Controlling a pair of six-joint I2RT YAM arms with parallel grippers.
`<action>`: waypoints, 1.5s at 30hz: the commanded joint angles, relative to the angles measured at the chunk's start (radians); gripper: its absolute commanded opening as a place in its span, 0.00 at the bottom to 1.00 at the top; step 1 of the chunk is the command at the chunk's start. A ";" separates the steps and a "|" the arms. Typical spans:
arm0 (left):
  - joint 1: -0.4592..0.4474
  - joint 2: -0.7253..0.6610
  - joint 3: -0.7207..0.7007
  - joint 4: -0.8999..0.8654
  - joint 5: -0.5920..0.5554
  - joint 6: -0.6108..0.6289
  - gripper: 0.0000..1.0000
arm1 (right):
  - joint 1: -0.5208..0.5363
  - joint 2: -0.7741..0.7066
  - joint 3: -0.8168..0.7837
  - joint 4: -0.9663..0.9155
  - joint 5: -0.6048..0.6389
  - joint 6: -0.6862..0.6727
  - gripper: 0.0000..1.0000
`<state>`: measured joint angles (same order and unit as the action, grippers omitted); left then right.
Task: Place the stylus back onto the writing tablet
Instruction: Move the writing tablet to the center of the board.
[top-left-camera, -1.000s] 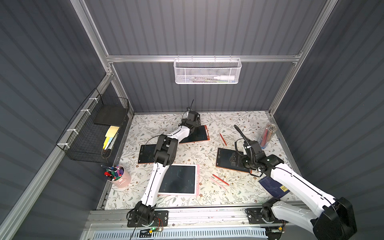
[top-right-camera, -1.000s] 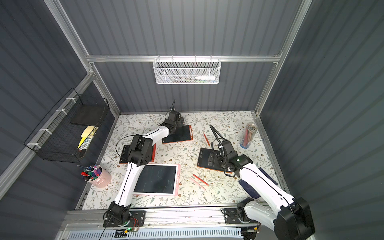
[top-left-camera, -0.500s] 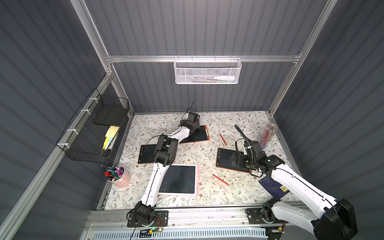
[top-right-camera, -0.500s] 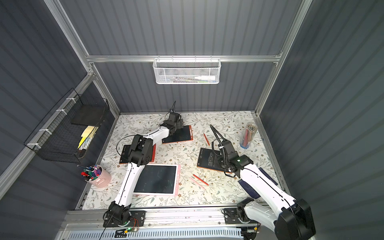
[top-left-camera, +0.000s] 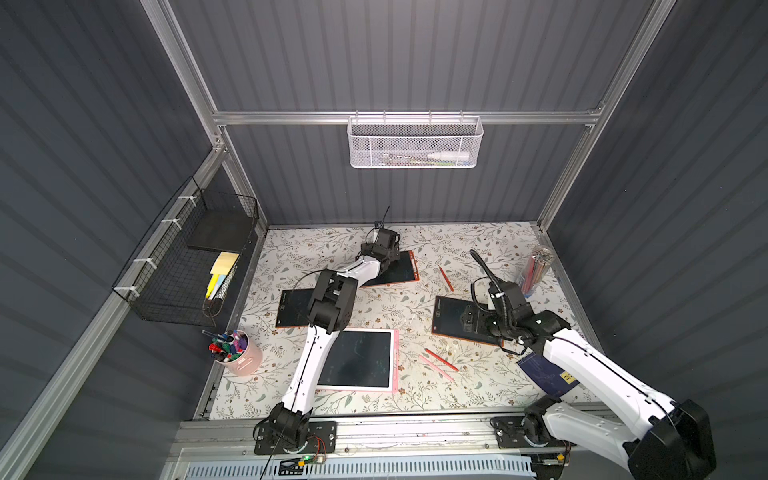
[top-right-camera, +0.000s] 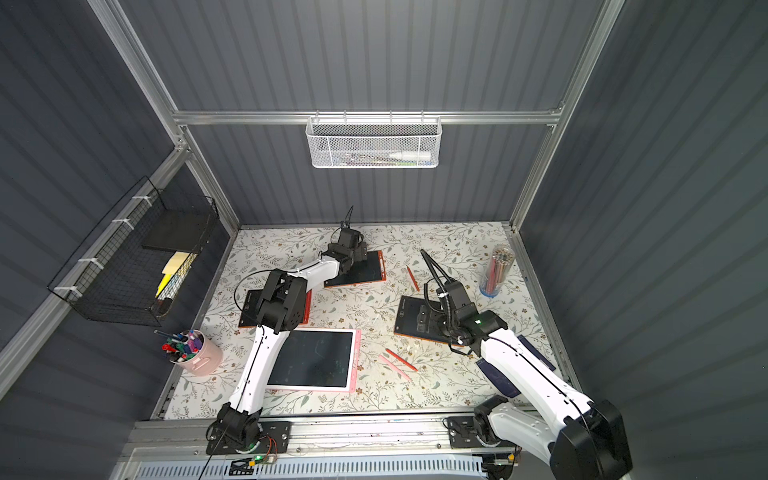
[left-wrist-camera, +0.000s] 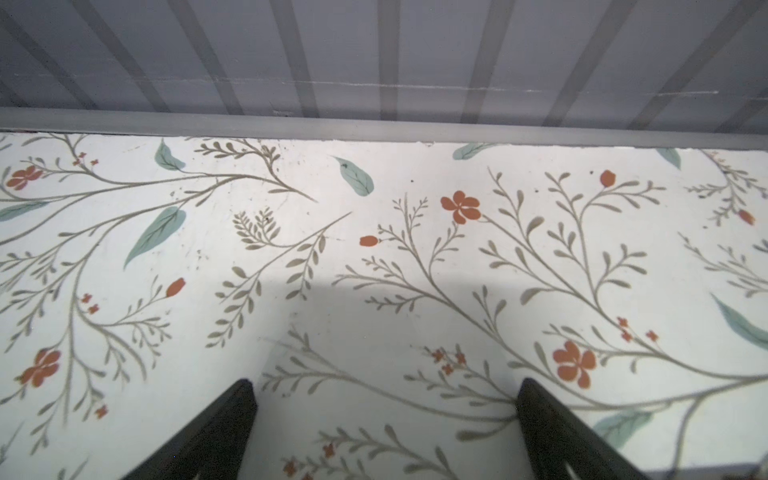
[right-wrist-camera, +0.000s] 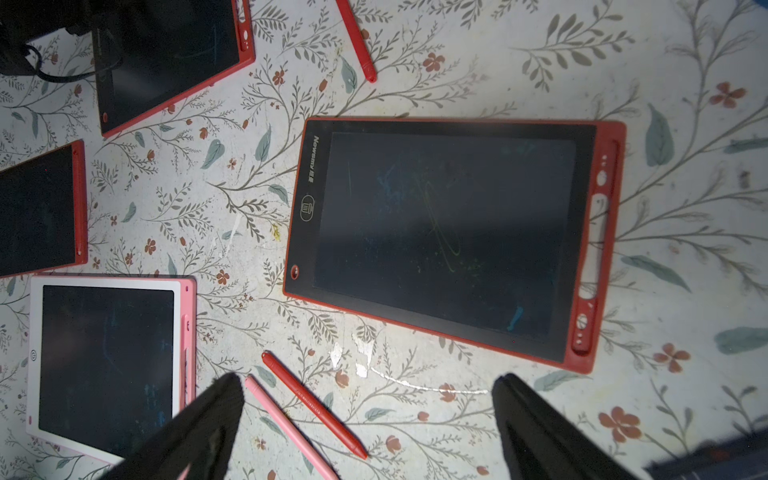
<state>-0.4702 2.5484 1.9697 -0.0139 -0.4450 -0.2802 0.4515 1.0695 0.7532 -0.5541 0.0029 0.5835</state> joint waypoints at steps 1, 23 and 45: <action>-0.011 -0.038 -0.120 -0.086 0.021 0.039 0.99 | 0.001 0.006 0.003 -0.005 0.001 0.012 0.96; -0.051 -0.343 -0.548 0.047 0.102 -0.005 0.99 | -0.072 0.342 0.230 0.063 -0.036 -0.101 0.59; -0.050 -0.499 -0.682 0.020 0.165 -0.091 0.98 | -0.131 0.822 0.625 0.047 -0.076 -0.208 0.46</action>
<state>-0.5167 2.0926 1.3087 0.0368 -0.3012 -0.3523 0.3294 1.8603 1.3376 -0.4862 -0.0891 0.4007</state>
